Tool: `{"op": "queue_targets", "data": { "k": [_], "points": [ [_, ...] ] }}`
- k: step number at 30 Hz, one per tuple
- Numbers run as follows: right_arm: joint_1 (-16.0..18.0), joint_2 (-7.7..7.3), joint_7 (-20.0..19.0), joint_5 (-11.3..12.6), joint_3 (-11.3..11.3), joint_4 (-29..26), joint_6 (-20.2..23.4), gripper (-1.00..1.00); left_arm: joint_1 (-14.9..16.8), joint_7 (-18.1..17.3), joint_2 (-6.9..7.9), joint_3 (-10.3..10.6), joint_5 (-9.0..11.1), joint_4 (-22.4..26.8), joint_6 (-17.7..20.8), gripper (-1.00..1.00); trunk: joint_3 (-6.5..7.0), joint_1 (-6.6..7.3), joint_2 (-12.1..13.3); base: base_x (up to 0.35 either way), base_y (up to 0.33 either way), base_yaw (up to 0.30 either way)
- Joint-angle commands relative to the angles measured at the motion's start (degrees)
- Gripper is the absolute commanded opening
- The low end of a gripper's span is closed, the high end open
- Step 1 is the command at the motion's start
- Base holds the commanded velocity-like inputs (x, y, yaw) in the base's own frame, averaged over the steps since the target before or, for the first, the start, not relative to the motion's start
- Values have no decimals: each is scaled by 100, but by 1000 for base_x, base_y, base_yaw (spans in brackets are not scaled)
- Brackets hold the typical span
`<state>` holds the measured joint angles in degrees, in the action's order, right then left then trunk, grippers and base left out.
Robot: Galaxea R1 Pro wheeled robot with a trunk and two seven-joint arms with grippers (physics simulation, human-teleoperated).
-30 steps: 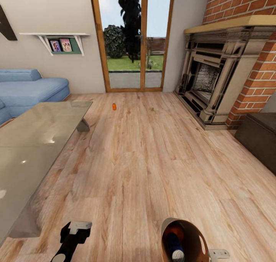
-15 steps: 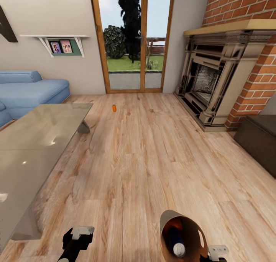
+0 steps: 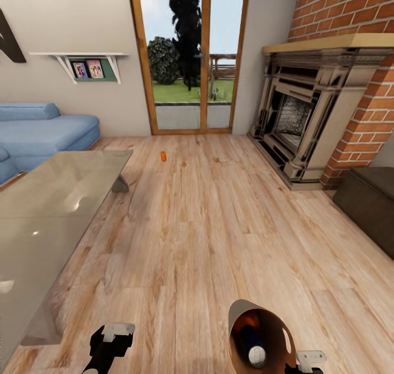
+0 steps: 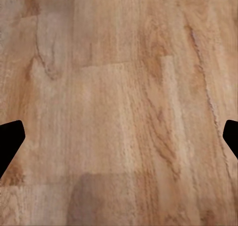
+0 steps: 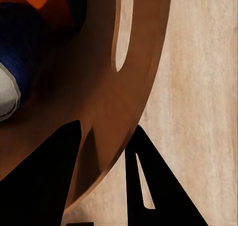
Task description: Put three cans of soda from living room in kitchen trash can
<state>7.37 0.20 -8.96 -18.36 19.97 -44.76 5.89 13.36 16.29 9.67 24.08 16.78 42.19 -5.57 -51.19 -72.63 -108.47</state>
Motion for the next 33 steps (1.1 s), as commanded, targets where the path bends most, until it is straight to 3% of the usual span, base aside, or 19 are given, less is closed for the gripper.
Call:
{"op": "queue_targets", "data": {
  "k": [1,24,33],
  "points": [
    [2,3,-13,25,-2,-6,0,-100,0,-1,0,0,0,0,0,100,19,23,41,0,0,0],
    [2,5,-1,32,-3,-14,0,-100,0,2,4,0,-4,44,-23,100,432,528,964,0,0,0],
    [2,6,22,26,-10,-15,0,-100,-1,-17,9,31,-16,109,-72,100,432,528,964,0,0,0]
  ]
}}
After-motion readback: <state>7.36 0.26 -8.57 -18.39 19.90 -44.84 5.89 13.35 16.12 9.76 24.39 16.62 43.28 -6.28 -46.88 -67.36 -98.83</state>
